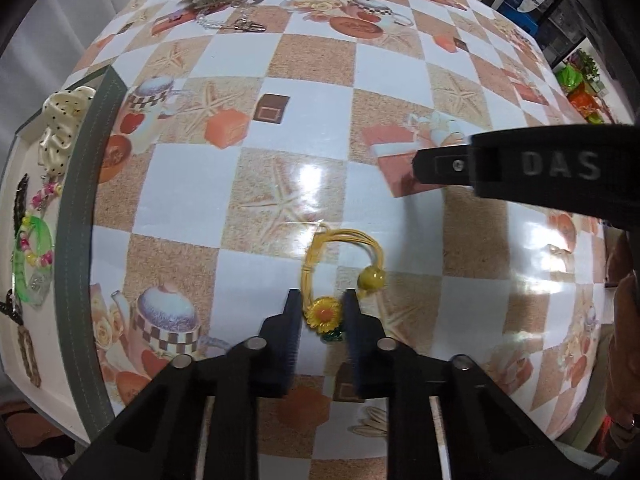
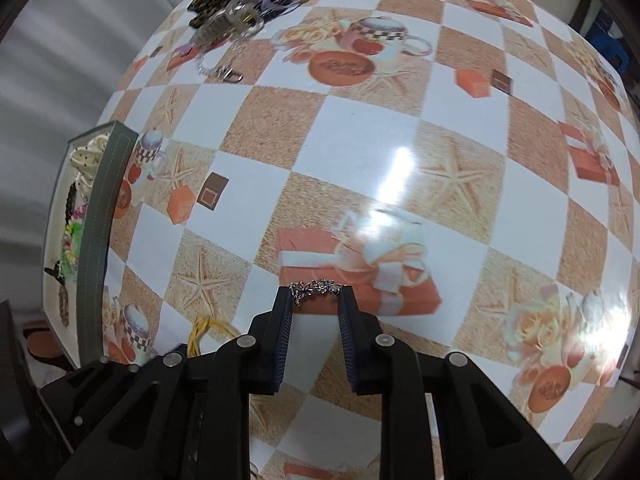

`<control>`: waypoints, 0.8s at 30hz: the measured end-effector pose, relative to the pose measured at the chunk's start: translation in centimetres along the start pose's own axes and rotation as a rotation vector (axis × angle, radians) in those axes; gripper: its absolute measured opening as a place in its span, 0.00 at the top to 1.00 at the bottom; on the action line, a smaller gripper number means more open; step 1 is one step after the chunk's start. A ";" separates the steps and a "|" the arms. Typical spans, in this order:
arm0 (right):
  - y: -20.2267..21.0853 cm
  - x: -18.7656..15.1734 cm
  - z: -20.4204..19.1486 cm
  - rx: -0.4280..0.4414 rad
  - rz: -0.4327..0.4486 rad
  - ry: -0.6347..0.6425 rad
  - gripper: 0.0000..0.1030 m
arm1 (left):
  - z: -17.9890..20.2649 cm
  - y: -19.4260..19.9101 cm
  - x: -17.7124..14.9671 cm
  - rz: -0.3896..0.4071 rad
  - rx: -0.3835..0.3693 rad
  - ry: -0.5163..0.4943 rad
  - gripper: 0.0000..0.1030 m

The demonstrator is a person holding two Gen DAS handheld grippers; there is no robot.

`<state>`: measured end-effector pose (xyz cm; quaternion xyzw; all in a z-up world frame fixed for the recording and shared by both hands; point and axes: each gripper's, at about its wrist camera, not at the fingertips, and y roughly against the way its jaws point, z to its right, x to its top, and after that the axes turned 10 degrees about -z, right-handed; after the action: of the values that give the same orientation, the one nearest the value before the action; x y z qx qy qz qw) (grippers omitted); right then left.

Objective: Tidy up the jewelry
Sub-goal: 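Carry the hair tie and silver ring into the tray and open both tools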

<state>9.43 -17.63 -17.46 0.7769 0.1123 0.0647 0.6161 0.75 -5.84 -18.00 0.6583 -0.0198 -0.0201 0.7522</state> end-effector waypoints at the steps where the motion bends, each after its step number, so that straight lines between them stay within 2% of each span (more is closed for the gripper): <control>1: 0.2 -0.2 0.2 0.003 0.003 -0.007 0.76 | 0.1 0.1 0.0 -0.001 -0.010 -0.002 0.76; 9: 2.3 -2.0 1.8 0.048 0.021 -0.085 0.76 | -0.4 2.0 0.3 0.012 -0.088 -0.007 0.76; 24: 4.7 -5.0 1.6 0.117 0.042 -0.124 0.76 | -2.4 7.5 -0.4 0.061 -0.078 0.007 0.76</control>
<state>5.45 -21.45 -13.08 0.8164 0.0611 0.0224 0.5739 0.48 -2.44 -10.86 0.6277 -0.0363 0.0045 0.7776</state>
